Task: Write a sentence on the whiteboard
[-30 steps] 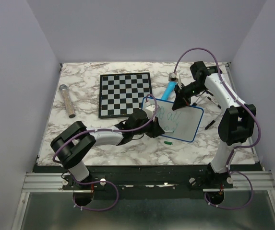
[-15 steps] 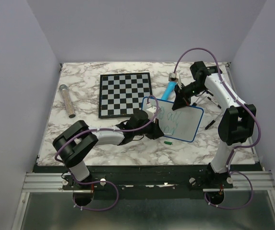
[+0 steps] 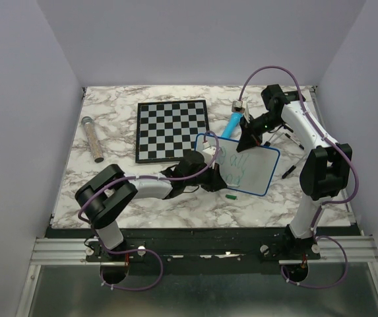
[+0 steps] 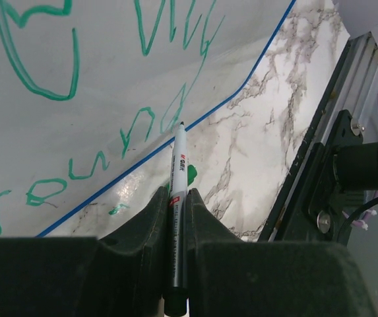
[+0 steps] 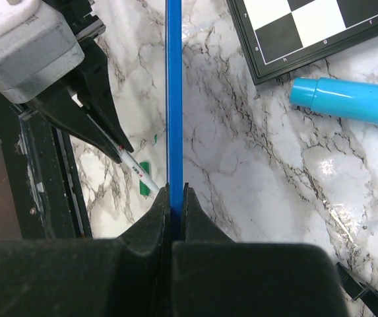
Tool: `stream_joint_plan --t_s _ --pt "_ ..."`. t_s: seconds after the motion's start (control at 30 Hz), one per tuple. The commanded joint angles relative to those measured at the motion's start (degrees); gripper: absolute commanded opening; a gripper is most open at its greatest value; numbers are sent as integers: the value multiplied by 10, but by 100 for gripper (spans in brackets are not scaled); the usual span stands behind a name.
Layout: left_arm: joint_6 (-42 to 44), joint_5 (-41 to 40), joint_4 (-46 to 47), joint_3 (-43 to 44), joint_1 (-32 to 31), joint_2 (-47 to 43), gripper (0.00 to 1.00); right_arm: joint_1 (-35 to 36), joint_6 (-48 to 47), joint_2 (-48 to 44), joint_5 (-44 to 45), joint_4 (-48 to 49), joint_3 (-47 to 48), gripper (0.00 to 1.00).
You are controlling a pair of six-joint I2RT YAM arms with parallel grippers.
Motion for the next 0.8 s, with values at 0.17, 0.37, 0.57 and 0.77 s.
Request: stream_joint_plan --t_s 0.17,0.37,0.57,0.77 --pt "-32 27 87 -25 2 -65 0 2 -9 7 -10 -11 1 1" --pt "-37 10 91 -39 3 -95 0 1 -8 8 -16 -11 1 1" --pt "-40 -4 103 -58 2 -111 0 2 -7 8 -20 -11 2 0" --pt "-43 -26 119 -82 -9 -122 0 1 -5 9 -26 -8 2 0"
